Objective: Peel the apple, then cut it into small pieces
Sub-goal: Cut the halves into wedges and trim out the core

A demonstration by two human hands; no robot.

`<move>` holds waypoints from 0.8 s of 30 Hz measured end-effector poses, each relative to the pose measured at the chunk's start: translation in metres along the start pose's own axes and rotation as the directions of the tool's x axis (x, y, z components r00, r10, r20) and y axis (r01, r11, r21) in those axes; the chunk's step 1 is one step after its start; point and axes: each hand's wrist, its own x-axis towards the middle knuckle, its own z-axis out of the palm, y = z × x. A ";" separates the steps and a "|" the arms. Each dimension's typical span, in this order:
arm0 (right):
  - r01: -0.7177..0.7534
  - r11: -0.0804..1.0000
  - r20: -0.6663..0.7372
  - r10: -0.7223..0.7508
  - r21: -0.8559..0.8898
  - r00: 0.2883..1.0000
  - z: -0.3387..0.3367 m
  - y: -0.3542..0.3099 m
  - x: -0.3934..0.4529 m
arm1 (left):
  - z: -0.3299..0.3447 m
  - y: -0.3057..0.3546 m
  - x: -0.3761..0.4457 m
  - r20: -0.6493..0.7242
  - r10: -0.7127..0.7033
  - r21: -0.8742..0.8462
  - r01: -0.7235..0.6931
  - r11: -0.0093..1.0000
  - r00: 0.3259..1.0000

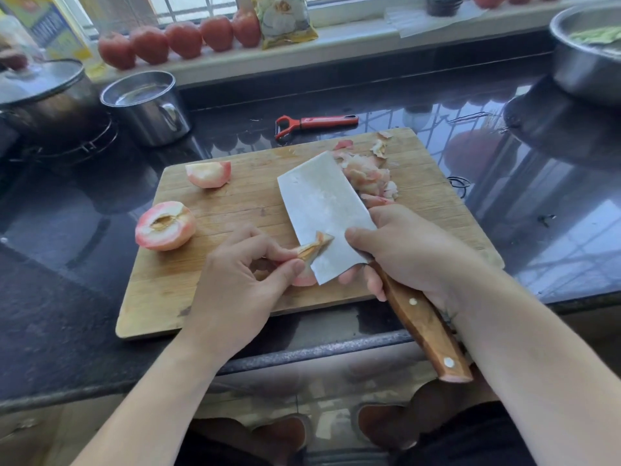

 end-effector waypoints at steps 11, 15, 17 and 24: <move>-0.025 0.997 -0.026 0.027 0.069 0.999 0.006 -0.006 0.006 | -0.002 0.001 -0.001 0.011 0.006 -0.021 -0.006 1.000 1.000; -0.045 0.994 -0.043 0.049 0.099 0.998 0.008 -0.006 0.004 | 0.001 0.002 0.000 -0.010 0.025 -0.004 -0.025 1.000 1.000; -0.032 0.997 -0.073 0.036 0.065 0.997 0.012 -0.008 0.008 | 0.001 0.000 0.000 -0.018 0.029 -0.013 -0.029 0.999 0.999; -0.067 0.997 -0.077 0.071 0.045 0.995 0.013 -0.010 0.010 | 0.002 -0.001 -0.002 -0.035 0.042 -0.011 -0.043 0.999 0.998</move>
